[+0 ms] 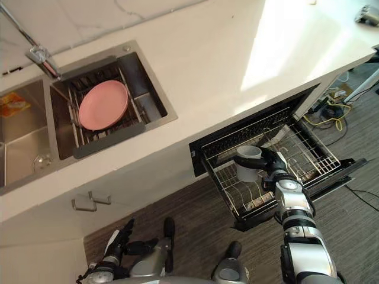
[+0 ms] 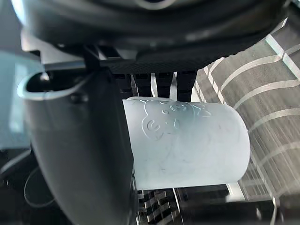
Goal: Walk over to the sink, pick up the cup, carry it to the dishwasher, place the cup inside the dishwasher, then close the dishwasher door
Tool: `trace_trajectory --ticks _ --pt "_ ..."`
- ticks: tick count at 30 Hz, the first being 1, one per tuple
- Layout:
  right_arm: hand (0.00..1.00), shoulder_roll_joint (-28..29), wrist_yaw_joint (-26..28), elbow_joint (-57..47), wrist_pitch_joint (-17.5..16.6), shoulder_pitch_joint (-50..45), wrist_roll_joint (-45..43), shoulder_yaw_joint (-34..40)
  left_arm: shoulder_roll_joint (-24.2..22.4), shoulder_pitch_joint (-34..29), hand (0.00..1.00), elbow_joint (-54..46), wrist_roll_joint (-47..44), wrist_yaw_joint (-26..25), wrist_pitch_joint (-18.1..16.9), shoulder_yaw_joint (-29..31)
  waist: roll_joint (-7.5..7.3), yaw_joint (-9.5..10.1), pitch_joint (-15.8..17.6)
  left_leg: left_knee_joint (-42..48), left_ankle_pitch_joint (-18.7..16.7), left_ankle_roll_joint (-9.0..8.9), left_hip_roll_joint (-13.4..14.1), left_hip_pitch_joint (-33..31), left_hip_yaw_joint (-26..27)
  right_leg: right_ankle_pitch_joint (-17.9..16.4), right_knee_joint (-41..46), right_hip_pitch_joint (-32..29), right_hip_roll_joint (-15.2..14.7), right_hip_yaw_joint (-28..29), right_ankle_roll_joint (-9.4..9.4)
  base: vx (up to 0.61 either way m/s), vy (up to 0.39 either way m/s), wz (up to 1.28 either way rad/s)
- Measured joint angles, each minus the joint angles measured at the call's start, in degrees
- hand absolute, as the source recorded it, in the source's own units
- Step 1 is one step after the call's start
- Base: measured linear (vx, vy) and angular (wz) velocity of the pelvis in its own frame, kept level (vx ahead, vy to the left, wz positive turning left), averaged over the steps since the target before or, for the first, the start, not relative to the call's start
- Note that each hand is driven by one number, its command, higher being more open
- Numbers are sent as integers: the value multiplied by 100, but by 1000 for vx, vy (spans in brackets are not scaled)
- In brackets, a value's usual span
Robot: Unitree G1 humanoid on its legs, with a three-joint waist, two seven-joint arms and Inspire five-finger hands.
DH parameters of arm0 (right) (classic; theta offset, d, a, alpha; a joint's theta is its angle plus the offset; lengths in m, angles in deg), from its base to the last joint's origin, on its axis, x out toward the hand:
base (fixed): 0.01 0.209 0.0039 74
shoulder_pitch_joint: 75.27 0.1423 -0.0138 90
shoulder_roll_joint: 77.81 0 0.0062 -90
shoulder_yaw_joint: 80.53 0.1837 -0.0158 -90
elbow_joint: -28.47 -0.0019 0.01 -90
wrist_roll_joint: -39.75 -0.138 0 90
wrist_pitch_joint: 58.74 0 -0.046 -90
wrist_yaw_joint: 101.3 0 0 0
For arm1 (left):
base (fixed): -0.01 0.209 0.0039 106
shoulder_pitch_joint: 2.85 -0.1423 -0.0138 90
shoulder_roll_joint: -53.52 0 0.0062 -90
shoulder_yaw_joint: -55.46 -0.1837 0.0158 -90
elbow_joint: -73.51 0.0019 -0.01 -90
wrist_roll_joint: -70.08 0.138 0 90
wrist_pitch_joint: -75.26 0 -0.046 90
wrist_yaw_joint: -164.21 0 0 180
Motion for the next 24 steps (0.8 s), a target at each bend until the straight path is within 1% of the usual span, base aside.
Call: trace_trajectory --ticks 4,7,11,12,17,20,23,24 --pt "0 1 88 97 137 102 -17 -56 -58 21 100 -10 -91 16 1 135 -9 37 95 21 48 63 -84 -106 -114 -48 108 -68 -101 -108 39 3 22 18" --pt "0 1 114 120 245 160 -18 -151 -70 111 100 -23 -102 128 20 218 -18 121 218 22 58 77 -131 -130 -145 -60 124 -73 -145 -131 55 -2 18 8" --pt "0 13 155 137 460 284 -2 -223 -72 176 100 -24 -178 250 54 350 -66 169 313 22 61 80 -151 -176 -190 -171 309 -165 -195 -134 55 -14 -6 7" --pt "100 13 149 164 518 335 -1 -225 -70 177 100 -25 -252 251 58 368 -96 172 344 22 61 79 -162 -173 -198 -184 321 -164 -191 -134 52 -12 -13 4" --pt "100 13 3 346 569 408 6 -310 -71 188 100 -25 -306 252 79 397 -115 192 371 22 62 78 -173 -175 -264 -284 450 -168 -219 -169 55 -18 -17 7" --pt "100 12 -212 576 562 428 3 -315 -71 211 100 -25 -306 280 84 399 -123 254 376 21 66 72 -167 -175 -307 -347 530 -174 -229 -201 52 -25 -25 7" --pt "100 12 -408 656 493 431 6 -307 -69 219 100 -25 -306 293 84 426 -140 265 391 20 68 69 -165 -173 -333 -391 597 -175 -238 -218 49 -34 -30 5" --pt "100 12 -516 665 389 434 8 -304 -68 219 100 -25 -306 298 84 427 -141 266 391 19 68 69 -163 -169 -333 -399 608 -175 -240 -216 47 0 0 0"
